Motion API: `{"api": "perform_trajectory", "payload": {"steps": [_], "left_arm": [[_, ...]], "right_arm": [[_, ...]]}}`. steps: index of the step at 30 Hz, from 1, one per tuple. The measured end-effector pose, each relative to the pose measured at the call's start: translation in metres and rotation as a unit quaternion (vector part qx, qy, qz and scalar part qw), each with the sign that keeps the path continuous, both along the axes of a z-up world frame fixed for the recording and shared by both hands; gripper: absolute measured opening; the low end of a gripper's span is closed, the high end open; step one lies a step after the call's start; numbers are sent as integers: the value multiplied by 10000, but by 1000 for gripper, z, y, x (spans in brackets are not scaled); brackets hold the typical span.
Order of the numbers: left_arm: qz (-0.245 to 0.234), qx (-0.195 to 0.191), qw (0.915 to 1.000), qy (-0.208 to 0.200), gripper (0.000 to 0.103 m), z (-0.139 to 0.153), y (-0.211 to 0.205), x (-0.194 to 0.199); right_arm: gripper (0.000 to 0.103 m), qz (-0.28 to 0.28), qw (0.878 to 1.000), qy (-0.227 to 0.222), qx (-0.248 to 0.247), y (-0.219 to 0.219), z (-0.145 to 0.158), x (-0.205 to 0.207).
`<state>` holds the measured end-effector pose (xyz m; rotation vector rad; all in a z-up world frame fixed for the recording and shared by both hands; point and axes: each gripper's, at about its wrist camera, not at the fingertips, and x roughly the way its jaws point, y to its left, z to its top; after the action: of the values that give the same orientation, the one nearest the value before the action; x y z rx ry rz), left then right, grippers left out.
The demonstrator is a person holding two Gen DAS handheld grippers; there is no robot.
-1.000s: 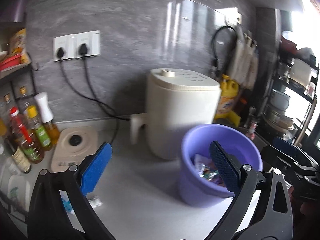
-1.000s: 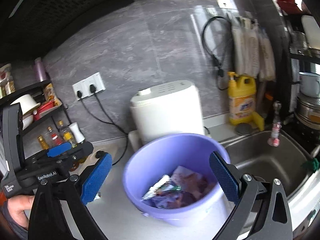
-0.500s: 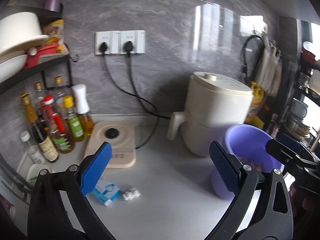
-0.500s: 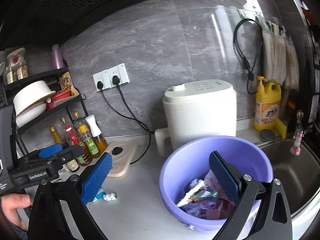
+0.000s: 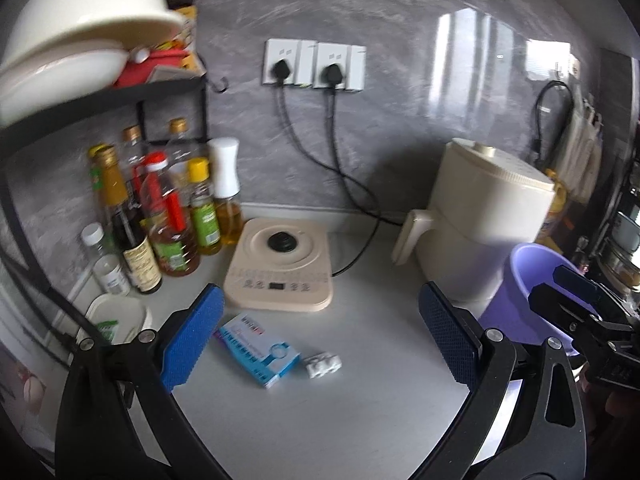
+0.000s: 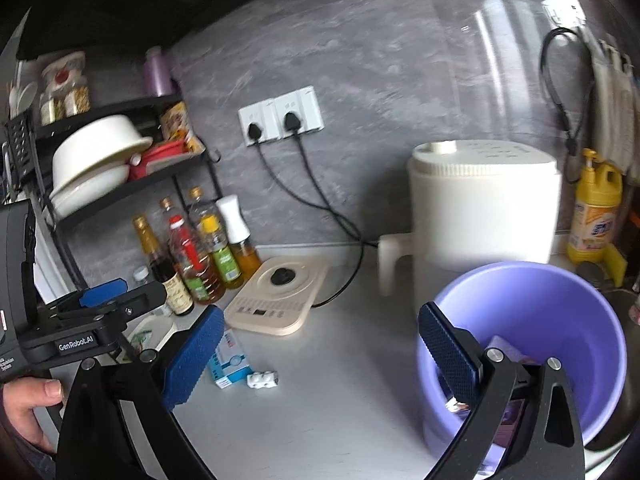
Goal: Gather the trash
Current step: 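Move both open grippers toward the medicine box and white blister pack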
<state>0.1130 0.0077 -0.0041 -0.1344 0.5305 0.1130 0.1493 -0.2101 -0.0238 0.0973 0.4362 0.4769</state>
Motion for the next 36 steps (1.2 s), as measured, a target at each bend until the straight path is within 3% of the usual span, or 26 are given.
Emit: {"api": "perform_trajectory", "payload": {"steps": [12,18,27,36], "left_arm": [[276,-222,9986,394,96,-42,31,-7],[315,-334,9971,603,90,-64,39,-7],[352,-459,9928,1051,78,-103,46,13],[347,-436,9912,1202,74,-115,49,36]], "right_arm": [[95,387,9981,372,-296,38,-30,8],[95,433,9963,602,-437,48,-49,12],[78,625,9902,1089,-618,61,-84,23],[76,728,9861,1341,-654,76,-103,43]]}}
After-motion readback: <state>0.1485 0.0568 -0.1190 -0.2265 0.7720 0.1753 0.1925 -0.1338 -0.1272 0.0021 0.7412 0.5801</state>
